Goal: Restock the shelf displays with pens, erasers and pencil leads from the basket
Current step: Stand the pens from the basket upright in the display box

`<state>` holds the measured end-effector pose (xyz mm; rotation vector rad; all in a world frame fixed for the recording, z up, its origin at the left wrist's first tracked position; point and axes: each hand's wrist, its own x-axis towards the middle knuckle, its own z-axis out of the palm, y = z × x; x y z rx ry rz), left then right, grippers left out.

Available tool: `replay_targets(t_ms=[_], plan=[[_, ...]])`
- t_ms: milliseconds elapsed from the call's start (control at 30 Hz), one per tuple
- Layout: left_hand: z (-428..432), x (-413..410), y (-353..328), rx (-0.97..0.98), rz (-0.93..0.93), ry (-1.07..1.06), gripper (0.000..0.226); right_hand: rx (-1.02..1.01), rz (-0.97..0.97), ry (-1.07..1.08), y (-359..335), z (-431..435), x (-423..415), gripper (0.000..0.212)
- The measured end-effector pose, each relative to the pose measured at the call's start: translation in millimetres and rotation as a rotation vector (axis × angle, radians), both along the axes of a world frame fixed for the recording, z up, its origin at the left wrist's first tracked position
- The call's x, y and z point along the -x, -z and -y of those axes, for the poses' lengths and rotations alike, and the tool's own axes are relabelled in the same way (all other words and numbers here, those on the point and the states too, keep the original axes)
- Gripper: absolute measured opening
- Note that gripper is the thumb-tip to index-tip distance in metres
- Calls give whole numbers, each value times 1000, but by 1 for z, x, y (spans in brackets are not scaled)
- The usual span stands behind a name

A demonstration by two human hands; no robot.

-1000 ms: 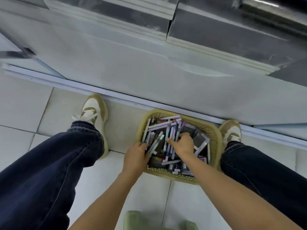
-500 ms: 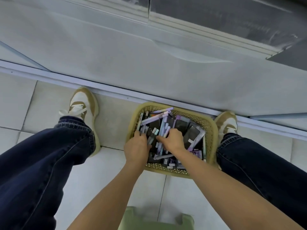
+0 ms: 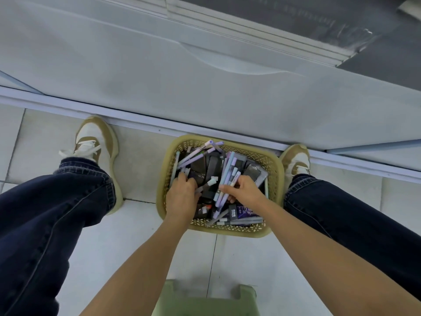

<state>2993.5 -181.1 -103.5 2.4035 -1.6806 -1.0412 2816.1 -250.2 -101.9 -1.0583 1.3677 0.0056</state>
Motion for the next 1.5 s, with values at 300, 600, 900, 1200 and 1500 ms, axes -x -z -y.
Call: replay_targets(t_ms=[300,600,900,1200,1500], plan=[[8,-5,-32,-24,-509,-310,18,-36,159,2,-34,-6,1,10],[15,12,-116,-16,-973,-388,24,28,259,-228,-118,-14,-9,12],[10,17,-194,138,-1001,-561,27,201,331,-120,-197,-26,2,23],[-1,12,-284,283,-919,-489,35,480,565,539,-283,-16,26,10],[-23,22,-337,230,-1146,-594,24,441,793,632,-328,-42,28,15]])
